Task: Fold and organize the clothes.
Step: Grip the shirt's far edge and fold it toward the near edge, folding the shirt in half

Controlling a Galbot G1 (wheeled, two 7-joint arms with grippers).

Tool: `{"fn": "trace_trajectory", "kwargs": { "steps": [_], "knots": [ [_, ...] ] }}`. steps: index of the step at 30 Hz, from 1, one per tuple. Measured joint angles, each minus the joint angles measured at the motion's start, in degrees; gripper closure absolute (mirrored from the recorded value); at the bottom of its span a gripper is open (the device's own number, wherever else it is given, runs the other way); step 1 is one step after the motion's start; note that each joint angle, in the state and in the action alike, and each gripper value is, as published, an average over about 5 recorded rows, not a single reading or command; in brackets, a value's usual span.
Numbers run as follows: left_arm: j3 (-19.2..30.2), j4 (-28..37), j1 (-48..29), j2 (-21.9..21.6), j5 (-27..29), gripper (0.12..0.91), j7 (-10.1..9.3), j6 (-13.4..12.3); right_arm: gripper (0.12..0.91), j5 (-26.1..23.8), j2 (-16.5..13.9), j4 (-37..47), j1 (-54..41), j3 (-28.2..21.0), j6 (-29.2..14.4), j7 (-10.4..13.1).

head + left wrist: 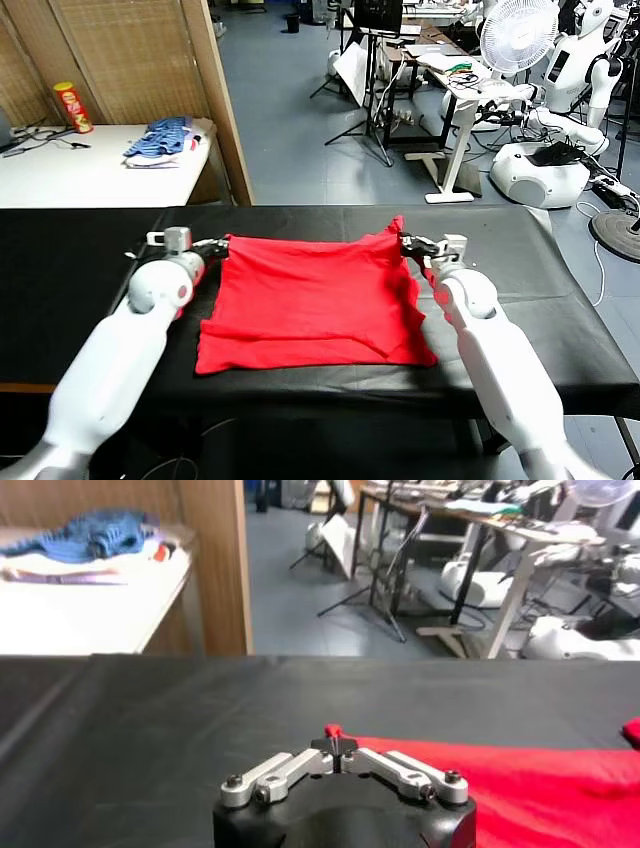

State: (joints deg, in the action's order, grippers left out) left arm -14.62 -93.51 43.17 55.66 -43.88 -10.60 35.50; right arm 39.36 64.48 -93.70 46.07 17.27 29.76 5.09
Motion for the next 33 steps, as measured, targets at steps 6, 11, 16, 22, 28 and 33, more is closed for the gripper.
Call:
{"fn": "trace_trajectory", "kwargs": {
  "steps": [6, 11, 16, 22, 28, 33],
  "knots": [
    [-3.3, -8.7, 8.2, -4.0, 0.3, 0.904, -0.85, 1.3, 0.903, 0.1, -2.1, -7.4, 4.8, 1.0, 3.8, 2.1],
    [-5.9, -14.5, 13.8, -6.2, 2.8, 0.904, -0.12, 2.5, 0.903, -2.0, -3.4, -12.9, 9.6, 1.9, 8.3, 3.2],
    [-8.1, -18.7, 18.6, -6.9, 5.4, 0.904, 0.52, 3.2, 0.903, -4.6, -3.8, -16.7, 15.0, 2.5, 11.2, 3.0],
    [-9.5, -21.5, 23.3, -6.8, 9.6, 0.904, 1.86, 4.4, 0.903, -6.3, -3.8, -18.0, 19.4, 2.9, 12.4, 3.0],
    [-10.3, -22.8, 27.5, -6.3, 12.6, 0.904, 2.60, 5.5, 0.903, -6.3, -4.0, -18.8, 21.0, 3.3, 12.4, 2.4],
    [-10.4, -23.6, 30.0, -5.8, 14.4, 0.881, 3.53, 6.7, 0.809, -5.8, -4.4, -20.4, 22.2, 4.5, 12.1, 0.3]
  ]
}}
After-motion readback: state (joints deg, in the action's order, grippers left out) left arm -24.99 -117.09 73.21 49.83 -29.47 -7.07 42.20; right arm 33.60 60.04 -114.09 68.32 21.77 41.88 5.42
